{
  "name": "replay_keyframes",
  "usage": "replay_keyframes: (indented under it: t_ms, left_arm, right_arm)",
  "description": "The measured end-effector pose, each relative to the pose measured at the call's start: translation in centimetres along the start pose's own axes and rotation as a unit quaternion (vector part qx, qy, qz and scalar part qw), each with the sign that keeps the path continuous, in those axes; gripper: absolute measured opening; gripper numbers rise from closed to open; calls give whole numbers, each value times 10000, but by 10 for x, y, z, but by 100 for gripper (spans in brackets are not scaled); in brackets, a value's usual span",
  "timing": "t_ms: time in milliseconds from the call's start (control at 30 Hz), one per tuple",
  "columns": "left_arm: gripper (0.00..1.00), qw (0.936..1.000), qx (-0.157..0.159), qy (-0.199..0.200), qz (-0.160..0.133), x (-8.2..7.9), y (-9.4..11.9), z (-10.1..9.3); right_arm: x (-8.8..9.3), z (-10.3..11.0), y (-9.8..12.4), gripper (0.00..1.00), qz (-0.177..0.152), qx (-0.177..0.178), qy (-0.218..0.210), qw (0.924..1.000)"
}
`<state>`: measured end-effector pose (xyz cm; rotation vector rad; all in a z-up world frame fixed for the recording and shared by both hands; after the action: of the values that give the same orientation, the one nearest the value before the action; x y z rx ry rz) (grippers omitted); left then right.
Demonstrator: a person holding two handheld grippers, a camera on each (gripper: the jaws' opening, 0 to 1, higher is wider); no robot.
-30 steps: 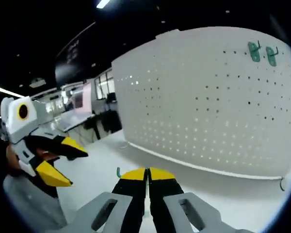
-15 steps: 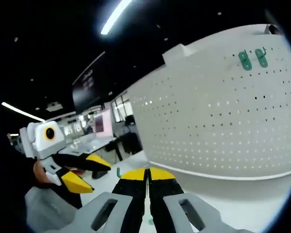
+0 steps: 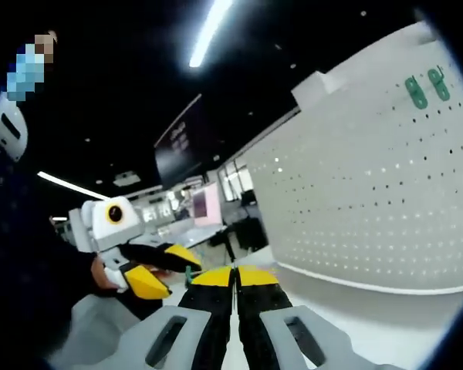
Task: Insert the hook assembly into the mounting plate slot until the hook locks in place.
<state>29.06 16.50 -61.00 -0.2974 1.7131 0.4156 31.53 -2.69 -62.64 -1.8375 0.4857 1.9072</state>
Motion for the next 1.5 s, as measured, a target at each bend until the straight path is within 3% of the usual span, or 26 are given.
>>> replay_keyframes:
  t_ms: [367, 467, 933, 1333, 1500]
  left_arm:
    - [15, 9995, 167, -105, -246, -8, 4, -4]
    - [8, 9990, 246, -223, -307, -7, 4, -5]
    - [5, 9971, 520, -62, -549, -8, 1, -7]
    - [2, 9939, 973, 294, -437, -7, -8, -12]
    - [2, 9938, 1008, 383, -259, -5, -8, -10]
  right_arm:
    - [-2, 5, 1, 0, -156, -349, -224, 9990]
    - [-2, 7, 0, 0, -160, -427, -257, 9986]
    - [-5, 9, 0, 0, -301, -534, -340, 9975]
    - [-6, 11, -2, 3, -373, -666, -339, 9965]
    - [-6, 11, 0, 3, -330, -660, -295, 9968]
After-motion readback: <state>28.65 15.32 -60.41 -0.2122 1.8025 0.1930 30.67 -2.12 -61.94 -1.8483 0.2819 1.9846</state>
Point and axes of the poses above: the point that each gripper's makers call its tool centre point, and the gripper's own axes: y roughly backward along the fingers, z roughly to its left, x roughly out of its underside, the point moved 10 cm from there along y, roughly backward along the fingers, and after that the axes turned 13 degrees about y, right-handed, at the moved point
